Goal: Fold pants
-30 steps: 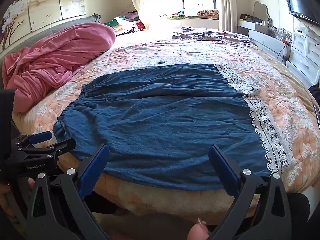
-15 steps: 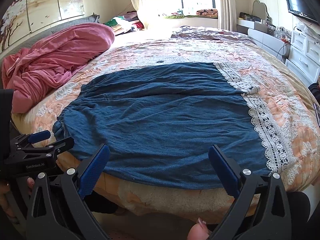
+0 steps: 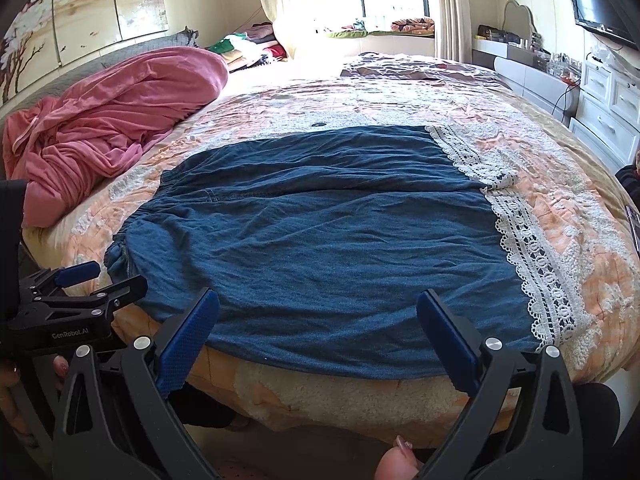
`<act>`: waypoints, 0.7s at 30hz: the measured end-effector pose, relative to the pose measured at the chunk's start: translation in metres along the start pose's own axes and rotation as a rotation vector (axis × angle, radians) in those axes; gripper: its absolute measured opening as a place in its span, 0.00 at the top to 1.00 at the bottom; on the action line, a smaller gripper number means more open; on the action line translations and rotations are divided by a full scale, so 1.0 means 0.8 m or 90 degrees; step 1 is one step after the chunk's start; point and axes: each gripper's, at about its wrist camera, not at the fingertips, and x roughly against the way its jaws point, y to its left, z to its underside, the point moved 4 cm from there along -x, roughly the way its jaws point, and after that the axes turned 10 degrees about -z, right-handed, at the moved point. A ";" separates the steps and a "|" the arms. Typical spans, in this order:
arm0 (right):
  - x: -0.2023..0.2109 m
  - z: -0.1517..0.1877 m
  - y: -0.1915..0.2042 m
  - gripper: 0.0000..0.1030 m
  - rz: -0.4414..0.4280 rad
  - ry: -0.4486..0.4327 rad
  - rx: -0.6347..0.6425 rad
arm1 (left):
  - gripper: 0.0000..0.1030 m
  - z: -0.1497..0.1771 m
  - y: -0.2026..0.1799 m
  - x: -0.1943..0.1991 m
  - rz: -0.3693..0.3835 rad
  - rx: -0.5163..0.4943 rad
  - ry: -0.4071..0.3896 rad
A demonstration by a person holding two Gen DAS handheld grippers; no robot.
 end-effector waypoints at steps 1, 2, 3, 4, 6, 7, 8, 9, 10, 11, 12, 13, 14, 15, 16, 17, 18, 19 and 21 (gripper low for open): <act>0.000 0.000 0.000 0.04 0.000 0.000 0.002 | 0.09 0.000 0.000 0.000 0.000 0.001 -0.001; 0.000 0.000 0.000 0.04 0.001 0.000 0.003 | 0.09 0.000 0.000 0.000 0.000 0.001 -0.001; 0.000 0.000 0.000 0.04 0.001 0.000 0.003 | 0.09 0.000 0.000 0.000 0.000 0.001 -0.001; -0.001 0.001 -0.001 0.04 0.000 0.000 0.002 | 0.09 0.000 0.000 0.000 0.000 0.001 -0.001; -0.001 0.001 -0.001 0.04 0.000 0.001 0.001 | 0.09 -0.001 0.000 0.000 0.000 0.001 -0.002; -0.001 0.001 -0.002 0.04 0.001 0.001 0.001 | 0.09 -0.001 0.000 0.000 -0.001 0.001 -0.002; -0.001 0.001 -0.002 0.04 0.001 0.000 0.001 | 0.09 -0.001 0.000 0.000 -0.001 0.000 -0.002; -0.002 0.000 -0.002 0.04 0.001 0.000 0.000 | 0.09 -0.001 0.000 -0.001 0.000 0.001 -0.001; -0.002 0.001 -0.002 0.04 0.001 0.001 0.000 | 0.09 -0.001 0.000 0.000 0.000 0.001 -0.002; -0.002 0.001 -0.002 0.04 0.001 0.000 0.000 | 0.09 -0.001 0.000 0.000 0.000 0.001 -0.001; -0.002 0.000 -0.002 0.04 0.001 0.000 0.001 | 0.09 -0.001 0.000 0.000 0.000 0.000 -0.002; -0.002 0.000 -0.002 0.04 0.001 0.001 0.001 | 0.09 -0.001 0.000 0.000 0.001 0.000 -0.002; -0.003 0.000 -0.003 0.04 0.002 0.001 0.000 | 0.09 -0.001 0.000 -0.001 0.001 -0.001 -0.001; -0.003 0.000 -0.003 0.04 0.001 0.001 -0.001 | 0.09 -0.001 -0.001 0.000 0.002 0.000 -0.002; -0.003 0.000 -0.003 0.04 0.002 0.001 0.000 | 0.09 -0.002 -0.001 0.000 0.003 -0.001 -0.002; -0.003 0.000 -0.004 0.04 0.003 0.001 0.000 | 0.09 -0.002 -0.001 -0.001 0.004 -0.002 -0.002; -0.004 0.000 -0.004 0.04 0.003 0.001 0.001 | 0.09 -0.002 -0.002 -0.001 0.006 -0.002 -0.001; -0.004 0.000 -0.004 0.04 0.003 0.002 0.000 | 0.09 -0.003 -0.003 -0.001 0.008 -0.001 -0.002; -0.005 0.000 -0.005 0.04 0.005 0.003 0.000 | 0.09 -0.004 -0.005 -0.001 0.011 -0.003 -0.004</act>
